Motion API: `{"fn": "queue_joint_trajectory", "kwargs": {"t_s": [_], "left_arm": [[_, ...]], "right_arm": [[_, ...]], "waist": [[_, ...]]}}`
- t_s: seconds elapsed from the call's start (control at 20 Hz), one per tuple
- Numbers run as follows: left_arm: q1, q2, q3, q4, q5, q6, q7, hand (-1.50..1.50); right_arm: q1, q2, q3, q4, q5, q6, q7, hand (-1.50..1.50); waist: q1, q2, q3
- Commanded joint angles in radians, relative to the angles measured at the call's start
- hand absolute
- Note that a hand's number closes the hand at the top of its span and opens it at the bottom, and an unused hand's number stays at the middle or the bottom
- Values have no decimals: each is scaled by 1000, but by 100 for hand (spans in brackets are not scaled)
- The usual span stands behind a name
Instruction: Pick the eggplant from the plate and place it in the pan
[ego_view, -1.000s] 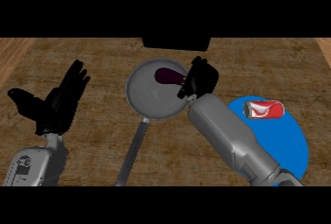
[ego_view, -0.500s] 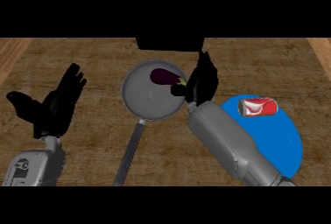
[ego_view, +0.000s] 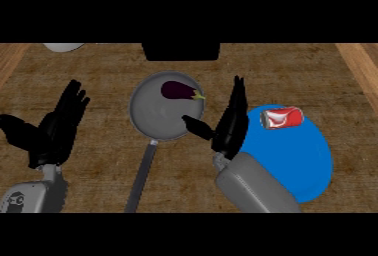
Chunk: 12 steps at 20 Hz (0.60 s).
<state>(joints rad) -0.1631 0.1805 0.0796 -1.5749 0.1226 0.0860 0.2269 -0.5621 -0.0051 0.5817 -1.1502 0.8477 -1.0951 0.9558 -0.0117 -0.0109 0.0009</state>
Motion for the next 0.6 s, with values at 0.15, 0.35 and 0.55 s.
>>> {"fn": "queue_joint_trajectory", "kwargs": {"t_s": [0.15, 0.35, 0.55], "left_arm": [[30, 9, 1, -58, -9, 9, 39, 0], [-72, 23, 10, -55, 0, 17, 129, 0], [-61, 31, 50, 31, 28, -48, 33, 0]], "right_arm": [[372, -32, 171, -376, 56, -111, -88, -150], [516, -54, 160, -532, 157, -48, -98, -150], [582, 4, 173, -522, 242, -45, -90, -150]], "waist": [[-4, 3, 0], [-2, 7, -1], [8, 10, -1]]}}
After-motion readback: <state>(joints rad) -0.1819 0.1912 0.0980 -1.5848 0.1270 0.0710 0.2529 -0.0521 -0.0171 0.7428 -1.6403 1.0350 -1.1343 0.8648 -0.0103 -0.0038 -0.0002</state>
